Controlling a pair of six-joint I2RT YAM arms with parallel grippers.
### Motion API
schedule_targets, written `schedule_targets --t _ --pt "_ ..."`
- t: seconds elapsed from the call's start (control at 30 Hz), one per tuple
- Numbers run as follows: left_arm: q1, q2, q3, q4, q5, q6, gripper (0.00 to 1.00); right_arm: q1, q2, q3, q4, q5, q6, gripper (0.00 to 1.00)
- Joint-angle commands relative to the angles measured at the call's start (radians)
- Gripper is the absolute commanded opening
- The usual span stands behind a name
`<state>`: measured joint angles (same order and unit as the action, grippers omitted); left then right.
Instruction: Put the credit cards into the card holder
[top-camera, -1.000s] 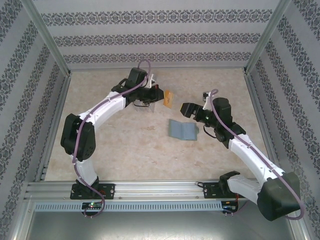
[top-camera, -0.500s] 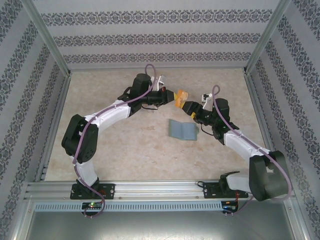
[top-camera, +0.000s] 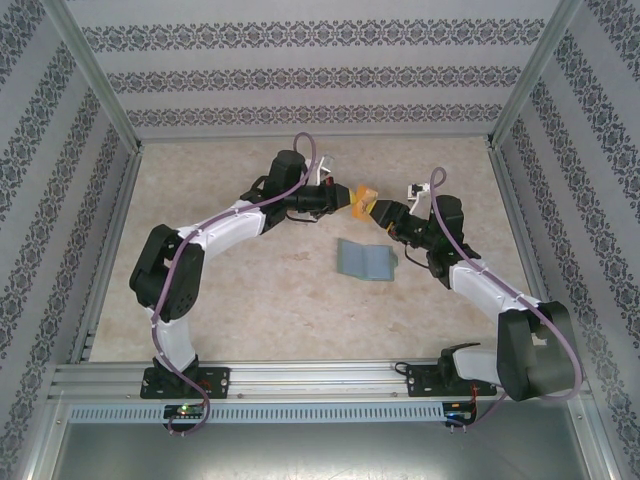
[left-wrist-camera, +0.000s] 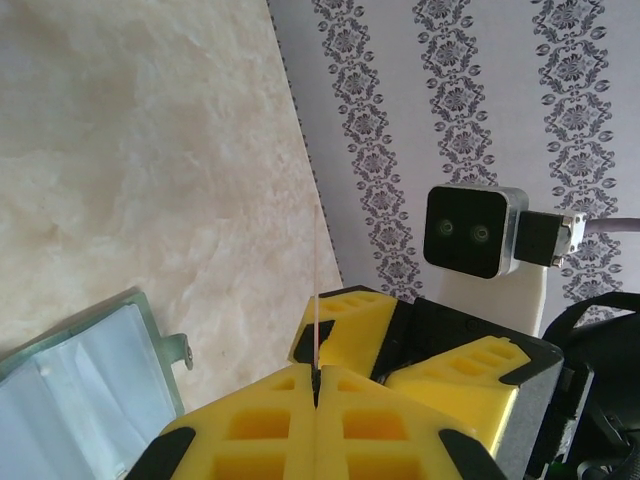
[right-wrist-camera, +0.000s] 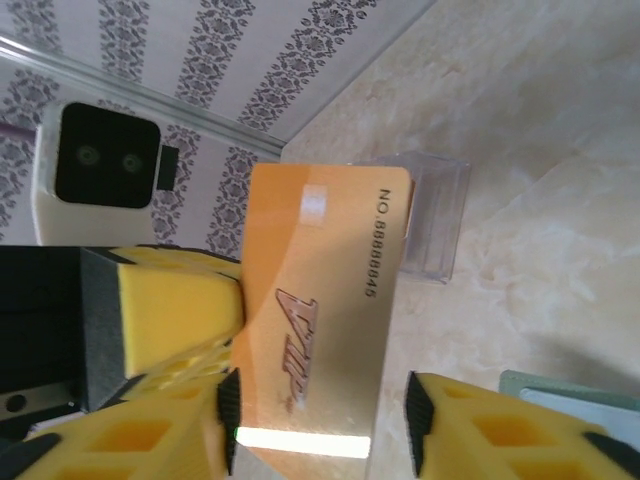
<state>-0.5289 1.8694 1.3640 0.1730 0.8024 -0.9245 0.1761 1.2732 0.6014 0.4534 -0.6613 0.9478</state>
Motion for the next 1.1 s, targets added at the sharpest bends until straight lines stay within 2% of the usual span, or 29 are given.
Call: schedule_targets --t 0.0,0.4,0.6,0.63,0.67,0.73,0.77,0.87,0.93,1.07 --pt "-0.010 0.027 0.040 0.045 0.037 -0.017 0.00 -0.018 -0.021 -0.005 0.037 -0.017 -0.001 0.41" --pt "-0.014 0.022 -0.005 0.080 0.042 -0.050 0.00 -0.024 -0.022 -0.001 0.031 -0.038 0.000 0.11" --pt "-0.013 0.029 -0.005 0.066 0.043 -0.034 0.01 -0.024 -0.023 -0.001 0.003 -0.056 -0.020 0.02" --pt "-0.013 0.033 0.003 0.049 0.039 -0.021 0.05 -0.025 -0.022 0.000 -0.015 -0.059 -0.032 0.01" --pt "-0.012 0.038 0.016 0.024 0.034 -0.005 0.13 -0.028 -0.021 0.003 -0.032 -0.062 -0.042 0.01" --pt "-0.010 0.050 0.050 -0.057 0.012 0.044 0.38 -0.040 -0.013 0.010 -0.092 -0.078 -0.074 0.00" --pt "-0.010 0.054 0.058 -0.088 0.001 0.071 0.44 -0.047 -0.006 0.012 -0.126 -0.085 -0.097 0.00" --pt "-0.012 0.041 0.060 -0.194 -0.066 0.183 0.51 -0.079 0.018 0.010 -0.242 -0.110 -0.181 0.00" --pt "-0.018 0.020 0.046 -0.294 -0.152 0.264 0.54 -0.097 0.030 0.004 -0.333 -0.117 -0.238 0.00" --pt "-0.022 0.011 -0.018 -0.385 -0.253 0.358 0.60 -0.101 0.071 0.018 -0.501 -0.103 -0.401 0.00"
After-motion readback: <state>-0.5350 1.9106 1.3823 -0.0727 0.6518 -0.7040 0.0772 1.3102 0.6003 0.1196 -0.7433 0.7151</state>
